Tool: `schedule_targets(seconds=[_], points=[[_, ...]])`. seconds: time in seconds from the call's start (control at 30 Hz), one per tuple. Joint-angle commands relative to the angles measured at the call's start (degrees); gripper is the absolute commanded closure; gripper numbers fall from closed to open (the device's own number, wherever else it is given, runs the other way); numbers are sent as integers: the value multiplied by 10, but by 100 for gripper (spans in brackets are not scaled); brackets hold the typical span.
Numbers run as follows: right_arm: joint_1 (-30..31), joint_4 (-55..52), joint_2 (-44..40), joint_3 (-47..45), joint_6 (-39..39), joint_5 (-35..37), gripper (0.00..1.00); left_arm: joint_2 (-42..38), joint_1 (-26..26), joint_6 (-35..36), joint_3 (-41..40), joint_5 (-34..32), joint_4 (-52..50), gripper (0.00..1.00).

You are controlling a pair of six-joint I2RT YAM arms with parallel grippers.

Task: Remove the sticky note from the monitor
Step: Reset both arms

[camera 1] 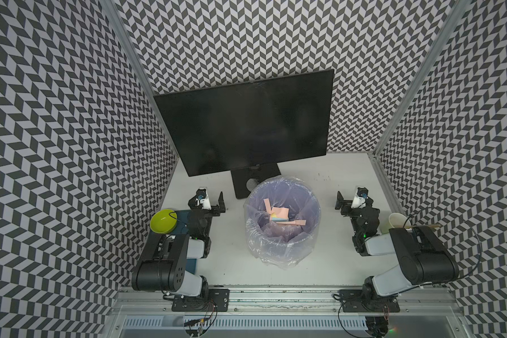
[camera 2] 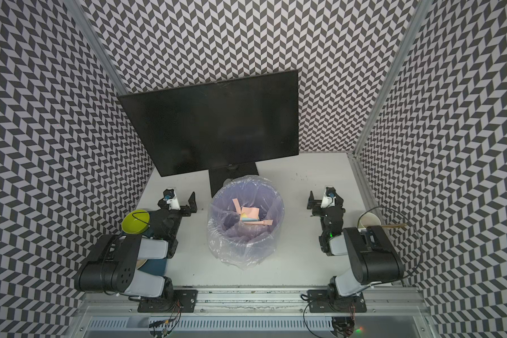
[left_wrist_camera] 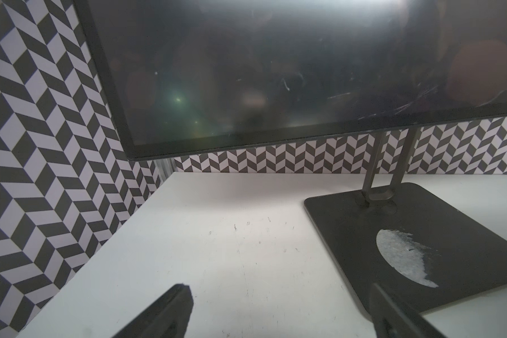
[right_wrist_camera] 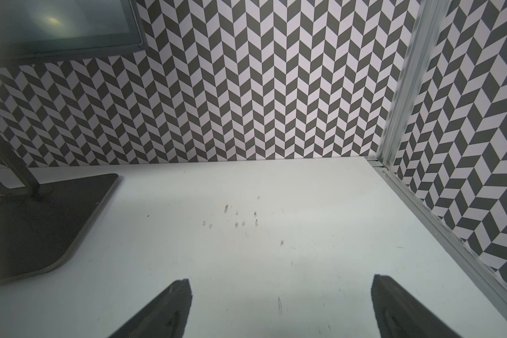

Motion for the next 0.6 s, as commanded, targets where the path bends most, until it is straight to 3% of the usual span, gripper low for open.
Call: schedule_targets(seconds=[0.0, 0.07, 0.17, 0.23, 0.37, 0.57], points=[[-1, 37, -31, -11, 1, -1, 1, -50, -7, 15, -17, 2, 14, 0], [0, 12, -80, -16, 2, 3, 1, -94, -10, 16, -31, -11, 6, 0], [-2, -153, -174, 14, 2, 16, 1, -151, -10, 15, -44, -23, -20, 0], [-2, -103, -198, -11, 18, 35, 1, -153, -10, 13, -49, -30, -17, 0], [-2, 26, -176, -85, 12, 14, 1, -111, -10, 15, -33, -26, -14, 0], [-2, -25, -87, -8, 10, 12, 1, -86, -10, 13, -26, -29, -5, 0]])
